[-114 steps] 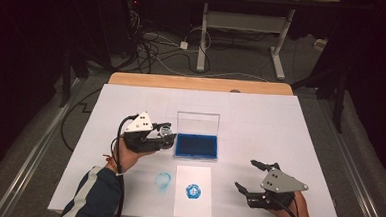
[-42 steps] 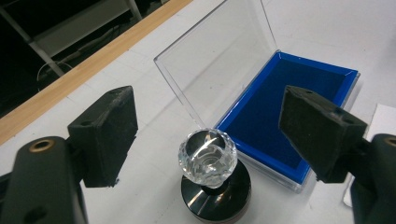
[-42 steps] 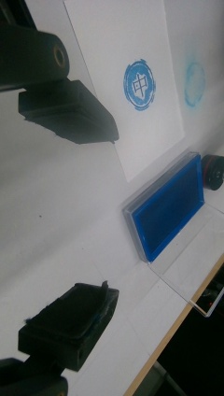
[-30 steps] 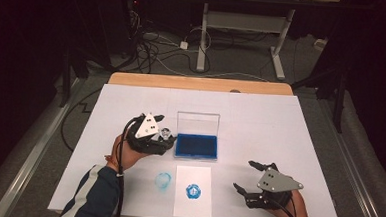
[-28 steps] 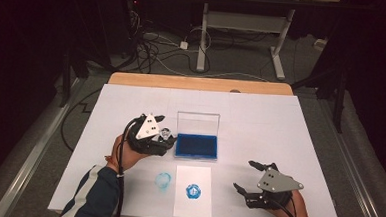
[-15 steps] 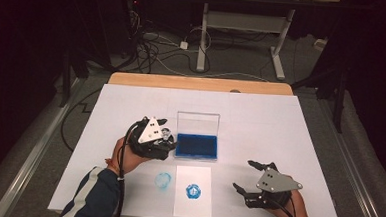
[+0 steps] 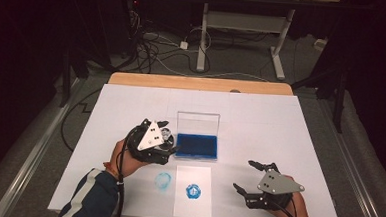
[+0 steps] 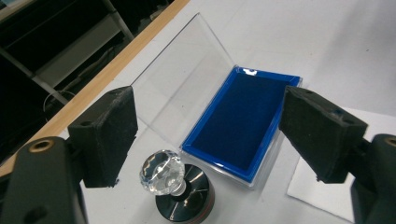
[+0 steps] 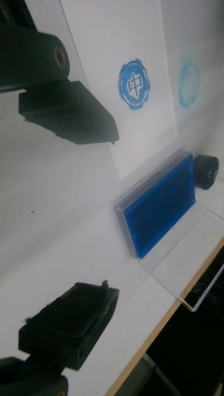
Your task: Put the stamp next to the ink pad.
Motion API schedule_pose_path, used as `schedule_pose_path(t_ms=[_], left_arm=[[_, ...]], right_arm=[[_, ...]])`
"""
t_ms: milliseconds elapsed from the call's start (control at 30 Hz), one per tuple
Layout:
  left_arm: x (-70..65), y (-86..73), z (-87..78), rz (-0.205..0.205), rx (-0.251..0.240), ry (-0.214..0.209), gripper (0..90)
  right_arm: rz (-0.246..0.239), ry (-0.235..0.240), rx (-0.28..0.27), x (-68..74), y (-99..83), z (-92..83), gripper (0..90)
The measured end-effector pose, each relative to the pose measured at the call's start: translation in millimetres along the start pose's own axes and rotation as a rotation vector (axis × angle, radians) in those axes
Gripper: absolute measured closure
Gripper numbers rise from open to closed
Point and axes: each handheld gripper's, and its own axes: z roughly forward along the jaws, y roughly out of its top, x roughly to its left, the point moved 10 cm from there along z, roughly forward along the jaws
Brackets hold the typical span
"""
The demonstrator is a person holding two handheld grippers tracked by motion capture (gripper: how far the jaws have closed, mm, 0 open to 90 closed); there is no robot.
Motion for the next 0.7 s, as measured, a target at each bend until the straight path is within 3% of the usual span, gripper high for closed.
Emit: schedule_pose_path(t_ms=[400,700], left_arm=[[-9.7,8.8,-13.6,0.03,-0.032,0.009,18.7],[-15.4,5.6,-25.4,0.052,-0.049,0.014,18.7]], right_arm=[[-0.005,-0.03,-0.016,-2.6,1.1,-9.2,21.0],[-0.005,-0.038,-0.02,-3.9,2.0,-10.4,20.9]])
